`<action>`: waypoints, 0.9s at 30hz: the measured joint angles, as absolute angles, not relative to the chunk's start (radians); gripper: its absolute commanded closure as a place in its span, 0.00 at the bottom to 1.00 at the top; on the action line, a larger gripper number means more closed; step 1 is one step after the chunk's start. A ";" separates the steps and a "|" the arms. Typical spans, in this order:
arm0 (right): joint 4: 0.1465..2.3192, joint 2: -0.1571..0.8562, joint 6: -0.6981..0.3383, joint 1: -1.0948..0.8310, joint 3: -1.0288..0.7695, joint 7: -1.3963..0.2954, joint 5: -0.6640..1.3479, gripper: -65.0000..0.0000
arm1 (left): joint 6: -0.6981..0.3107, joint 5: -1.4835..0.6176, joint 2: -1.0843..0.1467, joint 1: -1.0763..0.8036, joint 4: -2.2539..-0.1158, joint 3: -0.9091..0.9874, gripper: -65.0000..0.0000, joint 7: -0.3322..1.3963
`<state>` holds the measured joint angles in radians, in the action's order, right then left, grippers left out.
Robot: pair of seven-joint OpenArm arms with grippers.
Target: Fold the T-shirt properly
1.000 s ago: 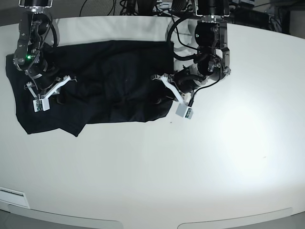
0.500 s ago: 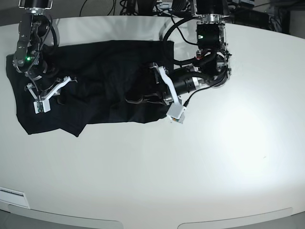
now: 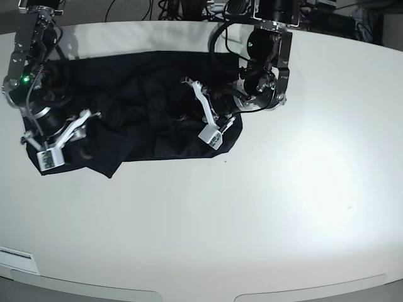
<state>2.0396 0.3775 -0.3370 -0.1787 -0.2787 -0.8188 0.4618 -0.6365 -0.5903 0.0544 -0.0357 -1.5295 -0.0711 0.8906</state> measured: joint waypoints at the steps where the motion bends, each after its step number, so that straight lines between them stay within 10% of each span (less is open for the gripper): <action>1: 2.050 0.396 -0.305 -0.175 -0.313 -0.816 0.435 0.51 | -0.634 -0.596 0.041 -0.036 -1.530 -0.071 1.00 0.886; 11: 1.637 0.439 -0.379 -0.197 -0.590 -0.873 0.651 0.51 | -0.628 -0.648 -0.037 -0.038 -1.536 -0.071 1.00 0.881; 27: 1.188 0.453 -0.686 -0.055 -0.509 -1.185 1.261 0.51 | -0.628 -0.691 -0.067 -0.038 -1.537 -0.071 1.00 0.897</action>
